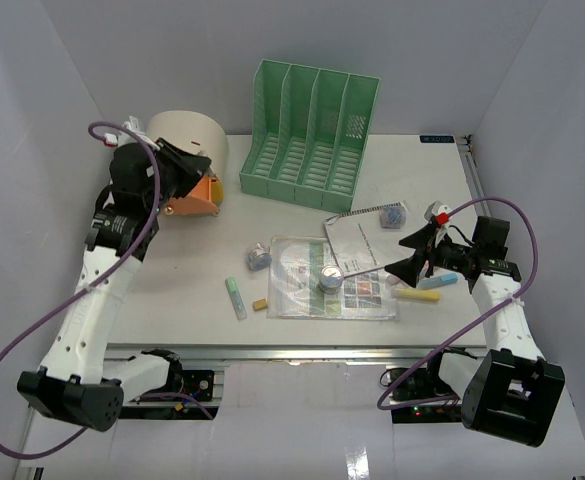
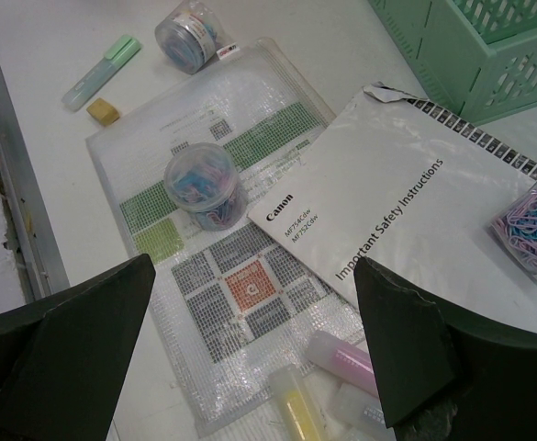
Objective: Organize the desk
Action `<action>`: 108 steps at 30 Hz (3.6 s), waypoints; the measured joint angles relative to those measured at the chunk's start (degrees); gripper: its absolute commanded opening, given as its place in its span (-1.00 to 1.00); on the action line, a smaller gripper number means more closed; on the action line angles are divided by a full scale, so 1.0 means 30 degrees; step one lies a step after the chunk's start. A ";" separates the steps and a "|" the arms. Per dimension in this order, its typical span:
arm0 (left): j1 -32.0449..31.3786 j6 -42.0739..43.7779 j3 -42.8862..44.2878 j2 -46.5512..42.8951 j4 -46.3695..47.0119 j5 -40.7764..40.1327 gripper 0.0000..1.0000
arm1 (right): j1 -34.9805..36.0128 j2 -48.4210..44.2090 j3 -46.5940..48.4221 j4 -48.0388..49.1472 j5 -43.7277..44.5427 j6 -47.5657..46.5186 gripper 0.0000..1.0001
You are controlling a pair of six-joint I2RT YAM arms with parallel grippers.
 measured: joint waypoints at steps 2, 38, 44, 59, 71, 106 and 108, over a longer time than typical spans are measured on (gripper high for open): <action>0.0897 -0.0301 0.1856 0.1778 -0.0559 -0.0683 -1.00 | -0.0004 -0.0006 0.0000 -0.0013 0.0000 0.0000 0.91; 0.4486 0.8217 -0.3738 -0.4895 0.2076 0.4598 0.75 | 1.7597 0.5132 0.4512 -0.3601 0.7689 -0.7055 0.89; 0.4473 0.9187 -0.6640 -1.0186 0.2492 0.5257 0.75 | 2.1165 1.0426 0.8309 -0.3452 0.9855 -0.7955 0.98; 0.4470 0.9277 -1.2653 -1.3922 0.0811 0.5456 0.79 | 2.4306 1.7165 1.2998 -0.1016 1.3371 -0.4323 0.51; 0.4248 0.9269 -1.2823 -1.5231 0.1102 0.4907 0.79 | 2.4545 1.8143 1.3007 -0.0101 1.4237 -0.2726 -0.79; 0.4109 0.8752 -1.3080 -1.7888 0.0971 0.2696 0.79 | 2.1138 2.2336 2.9739 0.3040 1.8095 0.5076 -0.83; 0.4109 0.8752 -1.3080 -1.7882 0.0973 0.2663 0.79 | 2.1204 2.2994 3.0113 0.3566 1.8062 0.5186 -0.79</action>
